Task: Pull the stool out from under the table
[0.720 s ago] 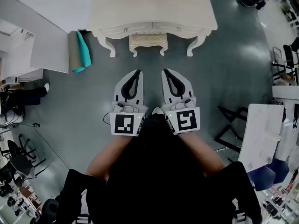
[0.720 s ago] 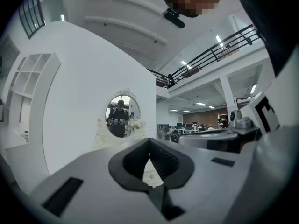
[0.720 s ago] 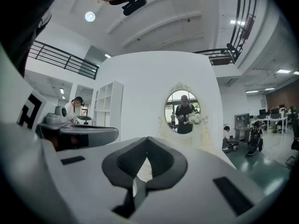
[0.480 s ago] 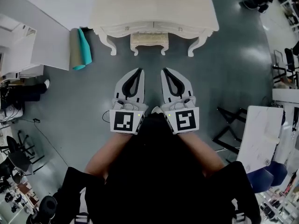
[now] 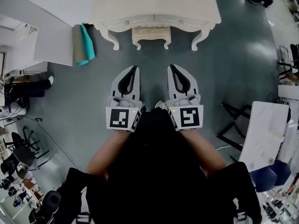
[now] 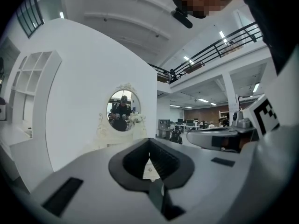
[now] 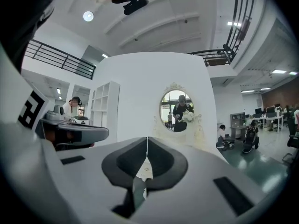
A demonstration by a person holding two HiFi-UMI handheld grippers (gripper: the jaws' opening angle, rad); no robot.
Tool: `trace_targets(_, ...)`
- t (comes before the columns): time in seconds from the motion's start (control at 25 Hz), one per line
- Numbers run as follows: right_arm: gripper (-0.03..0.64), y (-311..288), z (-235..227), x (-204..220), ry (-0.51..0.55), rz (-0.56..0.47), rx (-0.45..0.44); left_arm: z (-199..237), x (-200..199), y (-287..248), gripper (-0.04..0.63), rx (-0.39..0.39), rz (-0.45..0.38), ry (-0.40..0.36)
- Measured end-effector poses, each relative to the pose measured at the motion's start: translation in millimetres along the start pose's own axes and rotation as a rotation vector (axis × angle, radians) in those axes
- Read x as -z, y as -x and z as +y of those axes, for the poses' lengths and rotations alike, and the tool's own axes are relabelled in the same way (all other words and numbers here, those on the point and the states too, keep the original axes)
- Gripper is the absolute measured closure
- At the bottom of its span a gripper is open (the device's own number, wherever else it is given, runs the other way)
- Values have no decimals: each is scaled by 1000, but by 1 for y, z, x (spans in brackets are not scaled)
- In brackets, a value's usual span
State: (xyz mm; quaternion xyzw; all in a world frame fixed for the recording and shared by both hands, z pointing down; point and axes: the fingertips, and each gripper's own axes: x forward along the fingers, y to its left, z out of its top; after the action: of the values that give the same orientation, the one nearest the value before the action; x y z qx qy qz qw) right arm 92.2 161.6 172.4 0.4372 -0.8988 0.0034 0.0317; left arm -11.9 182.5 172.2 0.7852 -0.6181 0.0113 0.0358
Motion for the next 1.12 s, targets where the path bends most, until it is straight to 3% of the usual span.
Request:
trace_targets(0.24, 598, -6, 12, 11, -20, 8, -20, -4, 14, 0, 581, 59, 12, 31)
trace_targets(0.48, 597, -19, 9, 17, -7, 38, 6, 8, 21, -13, 581, 62, 14, 54)
trace_targets(0.92, 597, -92, -18, 35, -11, 111, 58, 70, 47, -67, 581, 54, 87, 67)
trace_targets(1.12, 597, -136, -37, 36, -34, 135, 67, 110, 41, -98, 581, 39, 82, 71)
